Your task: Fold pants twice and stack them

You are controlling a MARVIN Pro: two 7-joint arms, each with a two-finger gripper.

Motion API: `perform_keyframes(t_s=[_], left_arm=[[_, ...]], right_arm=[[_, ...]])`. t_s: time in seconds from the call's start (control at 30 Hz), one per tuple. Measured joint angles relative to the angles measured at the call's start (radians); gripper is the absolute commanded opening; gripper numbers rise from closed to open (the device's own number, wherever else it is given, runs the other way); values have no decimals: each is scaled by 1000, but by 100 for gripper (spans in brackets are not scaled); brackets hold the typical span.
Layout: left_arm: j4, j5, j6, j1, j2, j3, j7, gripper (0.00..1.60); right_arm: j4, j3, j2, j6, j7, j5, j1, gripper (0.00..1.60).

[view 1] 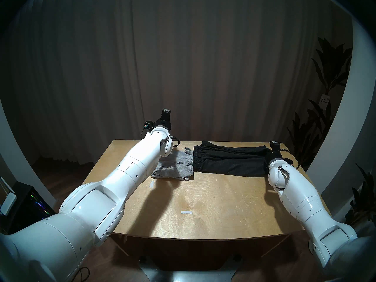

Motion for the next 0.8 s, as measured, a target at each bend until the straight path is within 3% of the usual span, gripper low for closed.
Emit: perform_keyframes(t_s=[0.8], left_arm=[[-319,27,-98,173,109,-21,23,160]], right_arm=[[259,-92,-97,-24,-9,-56,206,160]])
